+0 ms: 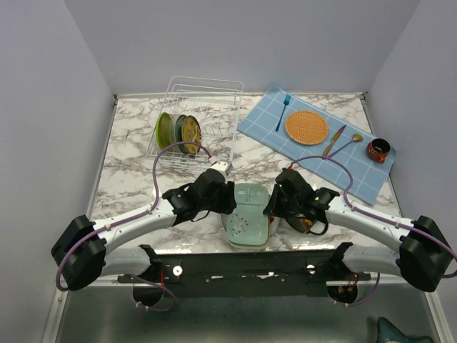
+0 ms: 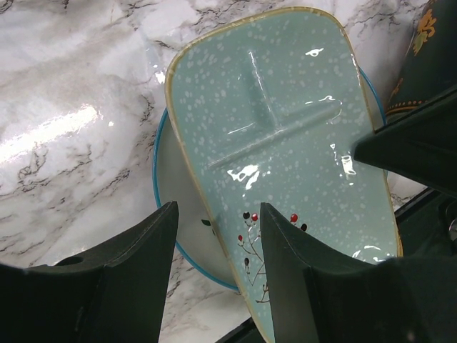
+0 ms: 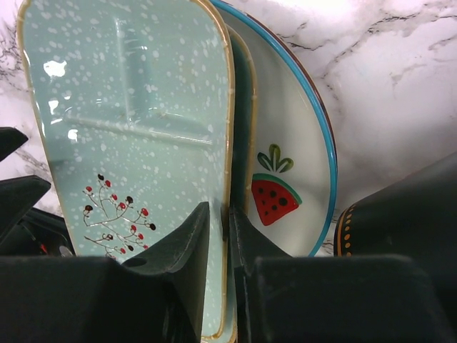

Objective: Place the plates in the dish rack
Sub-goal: Pick up the plate from the corner of the board.

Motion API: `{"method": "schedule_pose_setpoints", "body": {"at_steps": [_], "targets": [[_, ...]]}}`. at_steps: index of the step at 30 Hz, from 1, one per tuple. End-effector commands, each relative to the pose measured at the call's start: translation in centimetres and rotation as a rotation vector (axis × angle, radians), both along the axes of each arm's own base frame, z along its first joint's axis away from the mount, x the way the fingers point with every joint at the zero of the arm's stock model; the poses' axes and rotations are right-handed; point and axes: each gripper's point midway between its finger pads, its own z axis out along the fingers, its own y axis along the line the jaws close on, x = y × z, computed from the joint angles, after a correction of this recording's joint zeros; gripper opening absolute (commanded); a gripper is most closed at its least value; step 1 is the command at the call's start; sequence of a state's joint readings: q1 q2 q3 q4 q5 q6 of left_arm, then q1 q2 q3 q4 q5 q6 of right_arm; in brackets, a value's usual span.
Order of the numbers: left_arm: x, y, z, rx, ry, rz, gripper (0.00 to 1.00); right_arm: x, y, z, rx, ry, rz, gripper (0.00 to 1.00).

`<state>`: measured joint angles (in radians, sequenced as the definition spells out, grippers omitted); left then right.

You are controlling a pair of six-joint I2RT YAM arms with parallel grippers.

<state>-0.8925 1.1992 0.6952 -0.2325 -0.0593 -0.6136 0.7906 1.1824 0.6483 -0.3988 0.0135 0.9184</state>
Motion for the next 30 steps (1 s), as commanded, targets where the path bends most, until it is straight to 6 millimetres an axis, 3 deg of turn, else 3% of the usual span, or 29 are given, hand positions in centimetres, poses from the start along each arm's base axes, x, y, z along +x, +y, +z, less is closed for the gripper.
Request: {"method": "schedule_pose_setpoints", "body": {"at_steps": [1,12,14,30], "targets": [[-0.3,0.0,0.3,-0.006,-0.018,-0.012,0.58,-0.6,-0.9,-1.2,-0.046,0.033,-0.027,0.21],[-0.1,-0.1,0.4,-0.005,-0.017,-0.012,0.58,-0.7,-1.5,-1.2,-0.056,0.030,-0.052,0.08],[0.0,-0.1,0.5,-0.004,-0.019,-0.010,0.58,-0.6,-1.6,-1.1,-0.055,0.027,-0.055,0.01],[1.7,-0.2,4.1,0.013,-0.089,0.027,0.60,-0.1,0.0,1.8,0.121,-0.083,-0.044,0.01]]}}
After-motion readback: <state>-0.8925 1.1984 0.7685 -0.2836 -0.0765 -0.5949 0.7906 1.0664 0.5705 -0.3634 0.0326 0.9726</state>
